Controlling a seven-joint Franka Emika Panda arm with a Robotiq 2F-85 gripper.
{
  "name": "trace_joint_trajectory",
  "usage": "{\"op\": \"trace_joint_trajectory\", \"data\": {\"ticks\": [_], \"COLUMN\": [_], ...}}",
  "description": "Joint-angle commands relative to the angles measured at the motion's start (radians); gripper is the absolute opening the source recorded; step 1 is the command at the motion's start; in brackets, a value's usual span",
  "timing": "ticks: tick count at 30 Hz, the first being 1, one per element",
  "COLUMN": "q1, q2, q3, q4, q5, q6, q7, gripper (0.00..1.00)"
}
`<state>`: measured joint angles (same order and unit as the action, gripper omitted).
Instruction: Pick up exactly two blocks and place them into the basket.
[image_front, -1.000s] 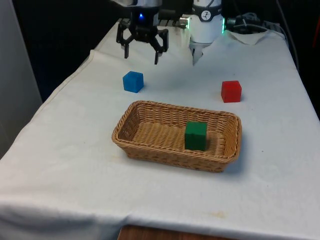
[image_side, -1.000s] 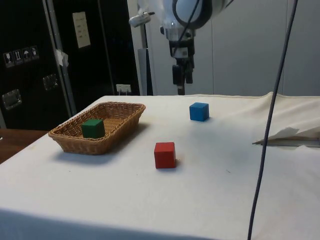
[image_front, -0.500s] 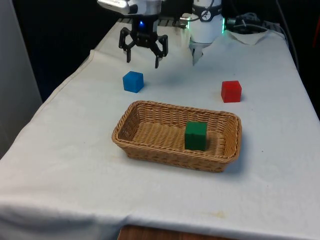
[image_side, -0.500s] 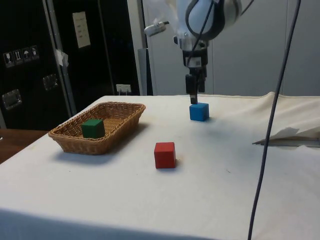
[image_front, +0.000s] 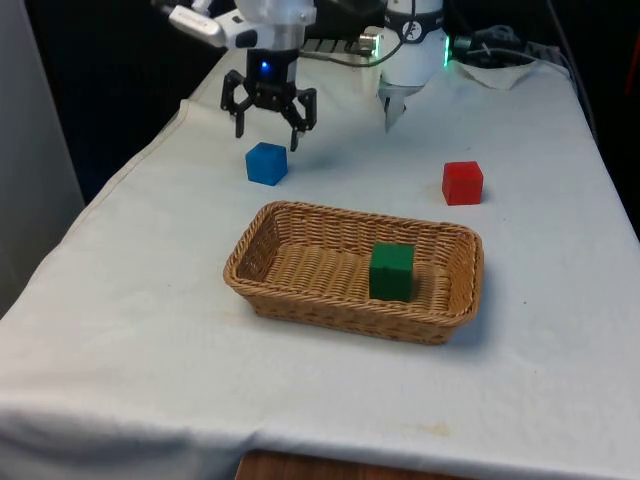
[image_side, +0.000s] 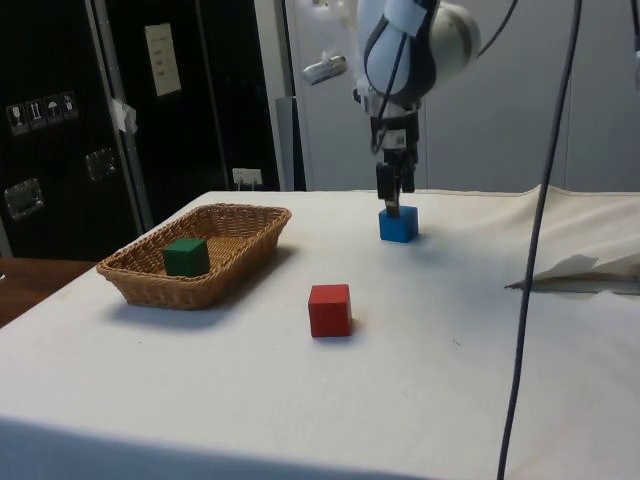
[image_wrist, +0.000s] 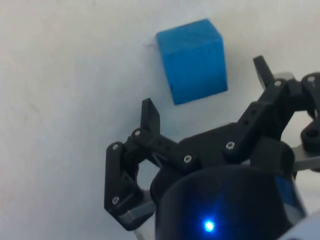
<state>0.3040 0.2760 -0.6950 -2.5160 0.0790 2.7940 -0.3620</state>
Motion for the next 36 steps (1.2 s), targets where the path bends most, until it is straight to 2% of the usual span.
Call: {"op": "trace_joint_trajectory", "data": {"ticks": [1,4,5,6,12,13,14,21,22,23,29,30,31,36], "q1": [-0.019,-0.029,-0.008,-0.031,-0.028,-0.01,-0.028,-0.031,-0.01,-0.031,-0.032,-0.011,-0.032,-0.031], "q2": [0.001,0.029,0.051,0.033,0.048,0.064,0.049,0.06,0.07,0.064,0.108,0.117,0.116,0.161], "q3": [0.016,0.021,-0.002,0.022,0.03,0.008,0.031,0.046,0.019,0.048,0.067,0.04,0.069,0.082], "q4": [0.002,0.015,0.023,0.018,0.025,0.027,0.025,0.038,0.032,0.042,0.079,0.075,0.084,0.107], "q5": [0.026,0.077,0.061,0.092,0.19,0.175,0.2,0.276,0.249,0.287,0.364,0.34,0.378,0.46], "q6": [0.013,0.016,0.014,0.013,-0.007,-0.001,-0.011,-0.039,-0.03,-0.041,-0.051,-0.051,-0.052,-0.05], "q7": [-0.03,-0.072,-0.052,-0.084,-0.148,-0.133,-0.154,-0.2,-0.177,-0.205,-0.25,-0.228,-0.258,-0.31], "gripper": [1.0,1.0,1.0,1.0,1.0,1.0,1.0,1.0,1.0,1.0,1.0,1.0,1.0,1.0]}}
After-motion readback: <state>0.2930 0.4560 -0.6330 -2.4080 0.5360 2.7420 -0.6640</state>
